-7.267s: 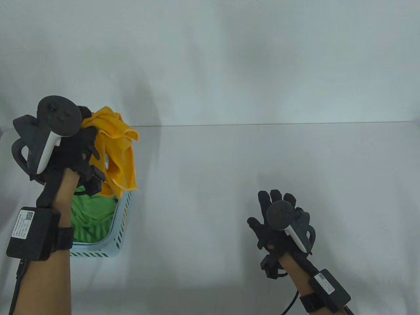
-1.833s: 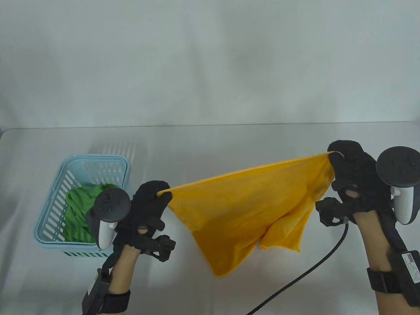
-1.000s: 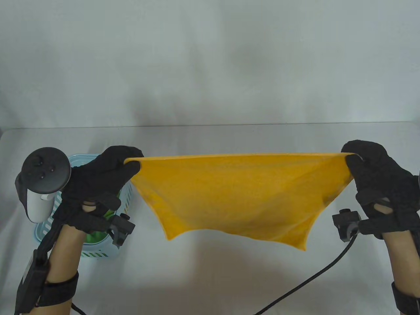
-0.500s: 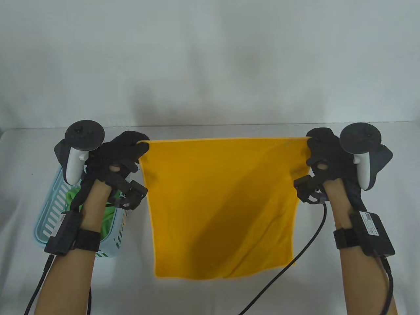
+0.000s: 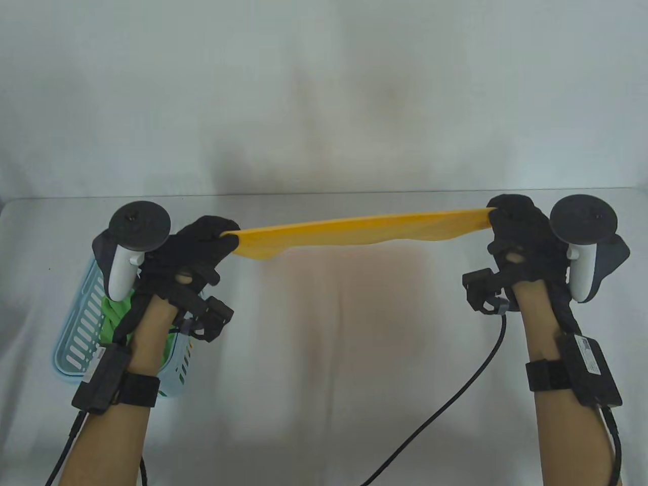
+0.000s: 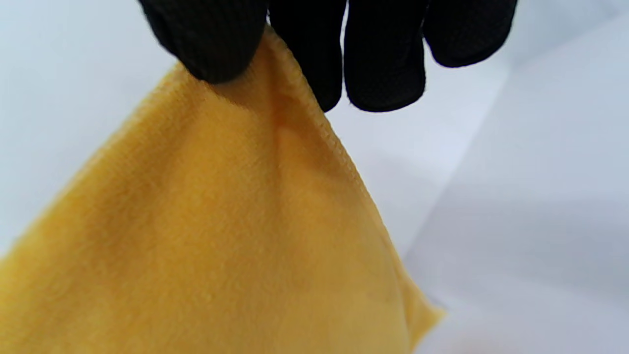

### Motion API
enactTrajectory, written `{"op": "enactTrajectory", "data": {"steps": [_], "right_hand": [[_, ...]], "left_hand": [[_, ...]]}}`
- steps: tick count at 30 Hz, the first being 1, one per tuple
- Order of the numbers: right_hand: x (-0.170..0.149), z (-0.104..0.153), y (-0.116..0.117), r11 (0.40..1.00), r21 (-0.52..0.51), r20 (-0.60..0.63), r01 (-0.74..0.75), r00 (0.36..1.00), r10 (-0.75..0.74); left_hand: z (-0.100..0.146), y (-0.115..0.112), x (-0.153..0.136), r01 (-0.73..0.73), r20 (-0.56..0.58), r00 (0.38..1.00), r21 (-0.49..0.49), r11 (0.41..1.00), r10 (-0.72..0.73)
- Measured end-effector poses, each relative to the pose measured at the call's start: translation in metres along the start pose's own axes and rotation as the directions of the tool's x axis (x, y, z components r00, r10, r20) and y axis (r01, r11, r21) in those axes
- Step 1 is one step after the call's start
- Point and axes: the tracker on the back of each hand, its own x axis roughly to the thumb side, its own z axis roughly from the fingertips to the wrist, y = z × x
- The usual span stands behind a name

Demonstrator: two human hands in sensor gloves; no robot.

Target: Roll square towel into towel roll

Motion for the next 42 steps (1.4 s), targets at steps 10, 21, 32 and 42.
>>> {"op": "enactTrajectory", "data": {"steps": [10, 21, 32, 42], "right_hand": [[-0.082, 0.025, 0.019, 0.984, 0.154, 0.018, -0.086, 0.996, 0.084], [-0.136, 0.054, 0.007, 0.876, 0.468, 0.14, -0.121, 0.988, 0.061], [-0.154, 0.087, 0.005, 0.717, 0.659, 0.178, -0.227, 0.973, 0.144], [-0.139, 0.082, 0.007, 0.796, 0.544, 0.189, -0.266, 0.963, 0.192]], "left_hand": [[0.017, -0.04, -0.036, 0.188, -0.053, 0.98, -0.112, 0.976, -0.194], [0.064, -0.069, -0.064, 0.227, 0.045, 0.973, -0.331, 0.916, -0.224], [0.098, -0.084, -0.091, 0.304, 0.107, 0.951, -0.511, 0.804, -0.291], [0.079, -0.077, -0.079, 0.338, 0.02, 0.934, -0.379, 0.861, -0.358]]}}
